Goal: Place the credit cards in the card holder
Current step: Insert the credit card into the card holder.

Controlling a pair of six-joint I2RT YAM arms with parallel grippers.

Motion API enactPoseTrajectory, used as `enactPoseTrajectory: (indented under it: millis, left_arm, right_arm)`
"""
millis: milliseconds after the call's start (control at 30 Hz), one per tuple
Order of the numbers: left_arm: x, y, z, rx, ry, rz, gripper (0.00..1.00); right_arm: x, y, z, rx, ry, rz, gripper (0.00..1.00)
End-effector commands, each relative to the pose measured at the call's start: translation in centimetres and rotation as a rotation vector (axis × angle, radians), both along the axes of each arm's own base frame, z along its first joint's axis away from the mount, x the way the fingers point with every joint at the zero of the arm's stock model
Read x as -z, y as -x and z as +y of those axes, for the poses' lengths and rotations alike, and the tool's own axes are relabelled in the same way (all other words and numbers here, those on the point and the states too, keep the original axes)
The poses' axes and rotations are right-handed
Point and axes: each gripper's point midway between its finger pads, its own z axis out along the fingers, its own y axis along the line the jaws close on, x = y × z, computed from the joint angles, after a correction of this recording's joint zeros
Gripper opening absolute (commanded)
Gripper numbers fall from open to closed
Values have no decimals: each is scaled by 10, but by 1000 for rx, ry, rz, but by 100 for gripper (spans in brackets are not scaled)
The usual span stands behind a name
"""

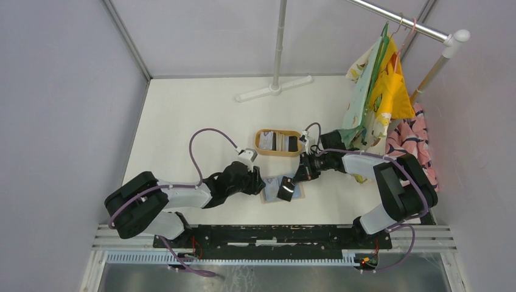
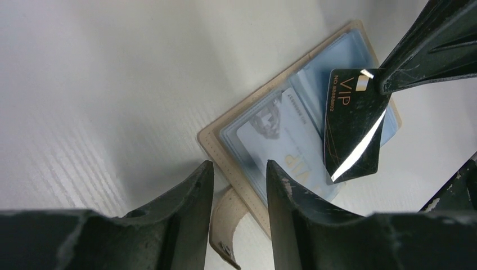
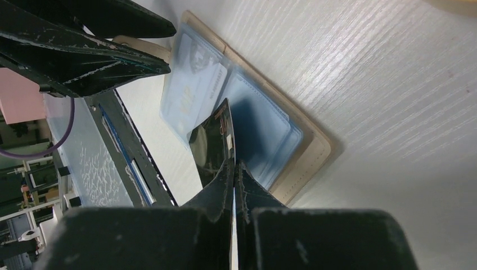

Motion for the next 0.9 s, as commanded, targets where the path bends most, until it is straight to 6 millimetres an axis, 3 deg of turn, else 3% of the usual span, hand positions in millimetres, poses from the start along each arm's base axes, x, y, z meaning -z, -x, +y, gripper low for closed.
enactPoseTrajectory:
  millis: [0,200,867]
  left_arm:
    - [-13,-9,-18,50,21,-46,44]
    - [-10,-11,-21,58,10,-45,34]
    - [-15,-19,-38,108,14,-74,34]
  right_arm:
    - [2,-9,5,0,24,-21,0]
    - [6,-9,5,-4,50,-13,0]
    - [19,-12,-2,32,142,61,0]
